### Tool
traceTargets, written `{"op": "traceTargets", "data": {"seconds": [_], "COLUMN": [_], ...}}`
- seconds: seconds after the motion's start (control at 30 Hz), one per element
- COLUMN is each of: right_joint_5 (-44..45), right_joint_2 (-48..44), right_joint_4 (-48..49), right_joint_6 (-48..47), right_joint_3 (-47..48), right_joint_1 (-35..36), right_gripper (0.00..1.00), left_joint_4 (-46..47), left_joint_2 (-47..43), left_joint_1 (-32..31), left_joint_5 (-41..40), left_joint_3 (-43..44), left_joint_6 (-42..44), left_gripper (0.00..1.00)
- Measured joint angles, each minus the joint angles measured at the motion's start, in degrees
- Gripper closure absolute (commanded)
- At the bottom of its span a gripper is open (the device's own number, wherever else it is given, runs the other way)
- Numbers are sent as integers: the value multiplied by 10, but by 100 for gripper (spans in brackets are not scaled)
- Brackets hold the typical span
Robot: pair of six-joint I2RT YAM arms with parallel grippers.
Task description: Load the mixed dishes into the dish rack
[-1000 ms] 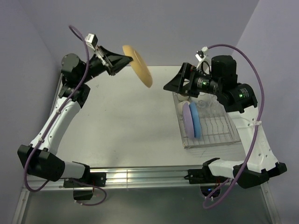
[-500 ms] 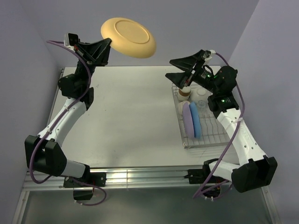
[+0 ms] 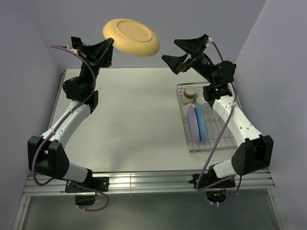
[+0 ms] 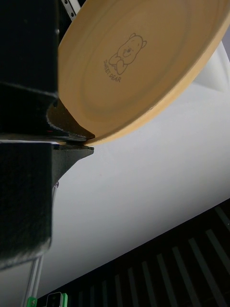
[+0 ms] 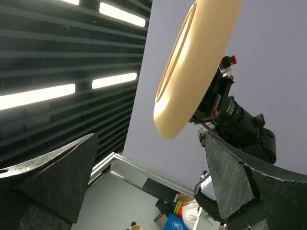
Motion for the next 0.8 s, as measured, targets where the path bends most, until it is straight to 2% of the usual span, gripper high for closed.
{"op": "traceTargets", "data": {"seconds": [0.4,0.5,0.57,0.6,0.63,0.67,0.7,0.73,0.77,0.8], "right_joint_5": [15,22,24,26,28,29,30,32,47,52], "right_joint_2": [106,142,161,171,177,181,182,183,183,178], "right_joint_4": [4,4,3,4,5,6,9,10,27,36], "right_joint_6": [21,25,26,27,28,26,25,32,62,57], "right_joint_3": [130,175,199,211,218,221,221,221,223,224], "right_joint_1": [37,44,48,50,52,53,54,54,56,56], "right_gripper": [2,11,21,27,44,63,95,100,100,100], "left_joint_4": [3,4,4,5,6,8,11,12,8,9], "left_joint_2": [4,4,4,4,4,4,5,5,5,5], "left_joint_1": [-23,-37,-46,-48,-51,-54,-56,-56,-55,-53], "left_joint_5": [0,0,0,0,1,1,1,2,6,4], "left_joint_3": [6,6,6,6,6,6,6,5,0,-13], "left_joint_6": [0,0,0,0,0,0,0,0,5,4], "left_gripper": [100,100,100,100,100,85,69,52,1,1]}}
